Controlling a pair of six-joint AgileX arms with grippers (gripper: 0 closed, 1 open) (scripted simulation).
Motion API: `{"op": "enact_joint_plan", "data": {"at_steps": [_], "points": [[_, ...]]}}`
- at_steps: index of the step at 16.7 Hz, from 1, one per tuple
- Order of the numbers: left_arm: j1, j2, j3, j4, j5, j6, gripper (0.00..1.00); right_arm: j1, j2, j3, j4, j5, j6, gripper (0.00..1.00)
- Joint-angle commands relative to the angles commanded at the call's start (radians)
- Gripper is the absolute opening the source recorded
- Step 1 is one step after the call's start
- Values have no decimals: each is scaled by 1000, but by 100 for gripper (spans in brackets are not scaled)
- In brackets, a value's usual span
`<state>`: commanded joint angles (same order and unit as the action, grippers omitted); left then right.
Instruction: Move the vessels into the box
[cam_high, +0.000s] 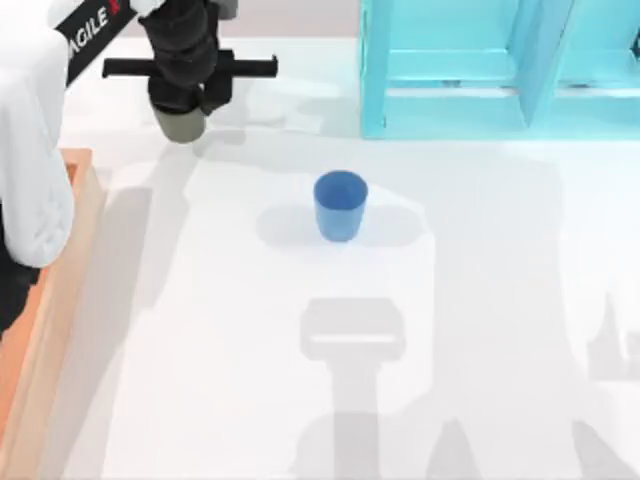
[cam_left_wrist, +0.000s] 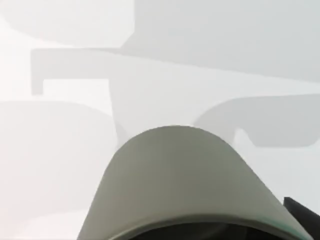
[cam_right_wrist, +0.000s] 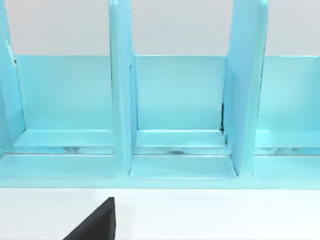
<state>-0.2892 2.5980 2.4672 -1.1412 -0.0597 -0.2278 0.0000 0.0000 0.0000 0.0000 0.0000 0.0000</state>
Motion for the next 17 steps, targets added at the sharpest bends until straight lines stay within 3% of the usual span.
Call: {"op": "enact_joint_plan", "data": {"at_steps": [5, 9, 13, 17], "points": [[112, -31, 155, -201, 26, 100, 0, 0, 0, 0, 0, 0, 0, 100], [130, -43, 178, -223, 30, 115, 0, 0, 0, 0, 0, 0, 0, 100], [130, -66, 149, -220, 30, 134, 0, 0, 0, 0, 0, 0, 0, 100], [181, -214, -17, -219, 43, 195, 0, 0, 0, 0, 0, 0, 0, 100]]}}
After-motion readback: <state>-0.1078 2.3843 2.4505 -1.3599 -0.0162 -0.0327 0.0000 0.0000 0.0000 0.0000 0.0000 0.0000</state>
